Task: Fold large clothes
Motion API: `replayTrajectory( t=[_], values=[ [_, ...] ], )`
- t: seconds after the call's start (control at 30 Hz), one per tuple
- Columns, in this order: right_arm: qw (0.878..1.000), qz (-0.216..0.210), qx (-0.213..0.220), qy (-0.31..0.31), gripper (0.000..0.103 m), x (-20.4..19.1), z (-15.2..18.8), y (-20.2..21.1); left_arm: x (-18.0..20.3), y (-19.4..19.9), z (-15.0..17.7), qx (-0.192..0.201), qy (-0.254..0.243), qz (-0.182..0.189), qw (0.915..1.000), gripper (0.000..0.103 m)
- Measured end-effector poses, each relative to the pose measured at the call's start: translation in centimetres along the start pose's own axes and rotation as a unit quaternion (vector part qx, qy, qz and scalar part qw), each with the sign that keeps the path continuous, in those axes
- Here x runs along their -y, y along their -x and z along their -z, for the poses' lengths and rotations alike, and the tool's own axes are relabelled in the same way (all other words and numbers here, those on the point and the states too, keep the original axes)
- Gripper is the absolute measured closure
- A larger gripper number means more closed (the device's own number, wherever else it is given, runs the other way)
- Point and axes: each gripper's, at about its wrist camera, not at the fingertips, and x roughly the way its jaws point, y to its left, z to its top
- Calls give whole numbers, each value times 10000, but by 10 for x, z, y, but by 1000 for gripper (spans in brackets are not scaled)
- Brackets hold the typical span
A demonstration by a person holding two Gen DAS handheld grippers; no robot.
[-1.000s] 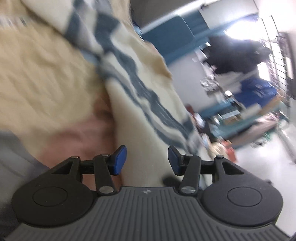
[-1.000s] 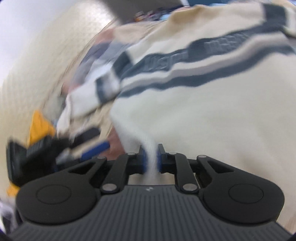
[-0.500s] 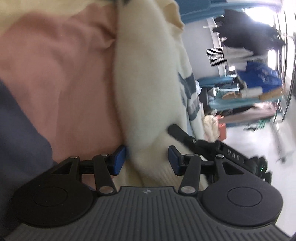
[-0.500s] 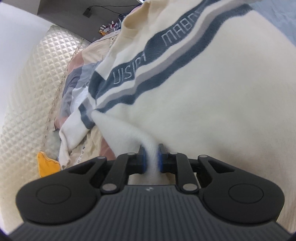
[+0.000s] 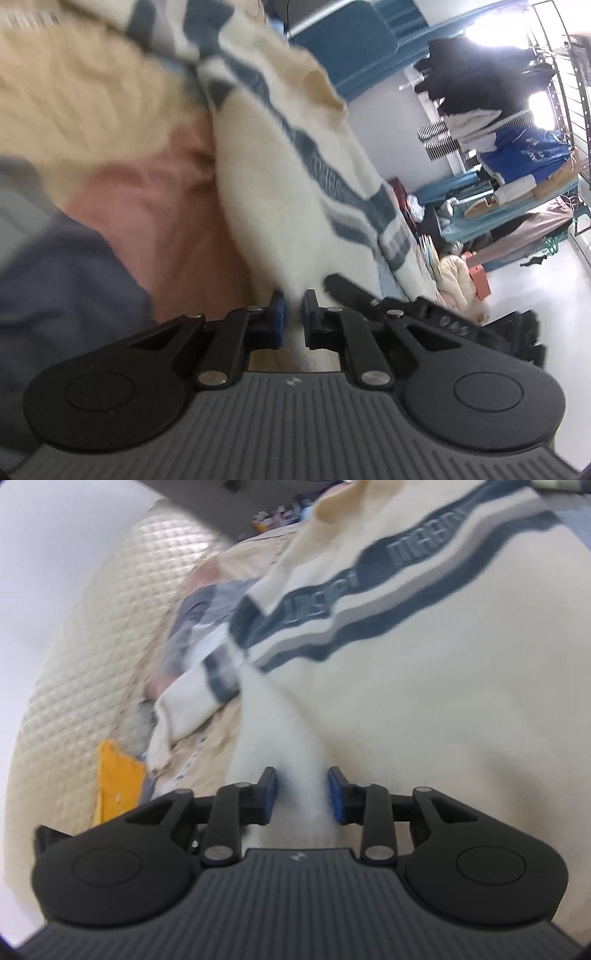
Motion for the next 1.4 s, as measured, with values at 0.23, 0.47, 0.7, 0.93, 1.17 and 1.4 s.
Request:
replayTrajectory(
  t=[0.23,0.47,0.7,0.93,1.17,1.4],
  values=[
    [9959,-248,-372,787,66,-27,12,-12,1,53,-21,70,-117,-1163,9931,95],
    [9866,639,-432,1438,66,-28,27,-18,-7,33,-13,-351,-728,-2259,9708,95],
    [9771,1075,393,1797,66,-33,18,6,23,47,-21,190,-1317,-2506,9589,61],
    [9710,1425,1066,1595,66,-28,0,27,65,28,-37,494,-1899,-2069,9585,60],
    [9612,1945,1324,1438,66,-12,-14,33,78,-43,-49,437,-1987,-1603,9659,60],
    [9579,2215,1237,1342,66,2,-28,13,32,-97,-62,389,-1823,-1579,9697,60]
  ],
)
